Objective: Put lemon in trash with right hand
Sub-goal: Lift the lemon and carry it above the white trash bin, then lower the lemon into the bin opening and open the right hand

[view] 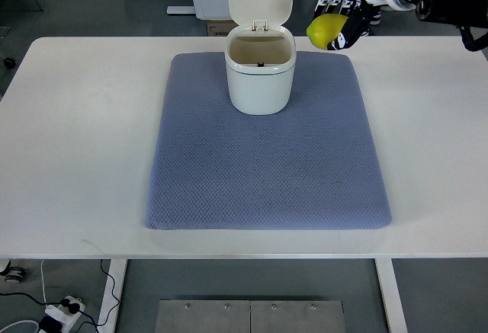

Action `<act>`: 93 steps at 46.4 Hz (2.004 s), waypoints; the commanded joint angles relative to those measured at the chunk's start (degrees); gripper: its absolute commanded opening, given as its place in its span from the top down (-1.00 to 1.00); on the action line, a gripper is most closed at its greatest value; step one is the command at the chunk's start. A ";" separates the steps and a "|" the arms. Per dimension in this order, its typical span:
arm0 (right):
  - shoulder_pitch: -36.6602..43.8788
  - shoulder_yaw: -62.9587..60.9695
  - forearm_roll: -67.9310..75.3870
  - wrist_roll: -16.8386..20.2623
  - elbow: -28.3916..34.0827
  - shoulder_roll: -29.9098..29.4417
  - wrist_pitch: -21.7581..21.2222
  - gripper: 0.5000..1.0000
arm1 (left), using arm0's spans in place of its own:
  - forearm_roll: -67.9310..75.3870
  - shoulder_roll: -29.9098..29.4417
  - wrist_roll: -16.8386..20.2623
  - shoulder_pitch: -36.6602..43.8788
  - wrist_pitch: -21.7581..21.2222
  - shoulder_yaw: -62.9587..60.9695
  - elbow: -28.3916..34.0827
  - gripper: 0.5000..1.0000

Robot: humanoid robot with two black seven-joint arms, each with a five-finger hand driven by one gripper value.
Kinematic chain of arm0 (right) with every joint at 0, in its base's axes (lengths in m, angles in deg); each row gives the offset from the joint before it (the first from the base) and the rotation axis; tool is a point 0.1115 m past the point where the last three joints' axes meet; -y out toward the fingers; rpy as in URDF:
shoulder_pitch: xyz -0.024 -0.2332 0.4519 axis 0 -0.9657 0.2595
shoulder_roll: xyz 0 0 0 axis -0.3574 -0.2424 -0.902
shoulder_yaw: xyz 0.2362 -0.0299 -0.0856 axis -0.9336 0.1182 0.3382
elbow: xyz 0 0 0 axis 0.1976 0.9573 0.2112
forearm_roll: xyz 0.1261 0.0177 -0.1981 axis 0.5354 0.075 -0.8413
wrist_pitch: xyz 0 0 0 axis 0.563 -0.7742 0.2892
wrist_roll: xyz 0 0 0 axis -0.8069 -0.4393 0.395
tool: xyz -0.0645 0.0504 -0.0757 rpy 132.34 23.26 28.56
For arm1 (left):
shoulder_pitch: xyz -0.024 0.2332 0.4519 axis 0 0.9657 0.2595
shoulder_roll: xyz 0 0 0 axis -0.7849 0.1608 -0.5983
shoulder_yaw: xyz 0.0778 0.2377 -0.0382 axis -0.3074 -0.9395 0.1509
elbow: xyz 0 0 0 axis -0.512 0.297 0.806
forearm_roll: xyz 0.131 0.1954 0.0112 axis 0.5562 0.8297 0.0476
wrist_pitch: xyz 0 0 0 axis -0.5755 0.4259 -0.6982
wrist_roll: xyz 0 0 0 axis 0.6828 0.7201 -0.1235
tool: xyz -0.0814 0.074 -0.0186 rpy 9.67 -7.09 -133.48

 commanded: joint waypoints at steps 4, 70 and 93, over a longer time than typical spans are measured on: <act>-0.26 0.01 2.18 0.44 -1.98 -2.19 0.37 1.00 | 0.01 0.00 0.00 -0.01 0.00 0.00 0.02 -1.00; -8.52 -4.91 9.65 5.19 -14.38 -7.99 1.43 1.00 | 0.01 0.00 0.00 -0.01 0.00 0.00 -0.07 -1.00; -10.28 -6.93 10.71 6.25 -15.43 -7.99 1.52 1.00 | 0.01 0.00 0.00 -0.01 0.00 0.00 0.02 -1.00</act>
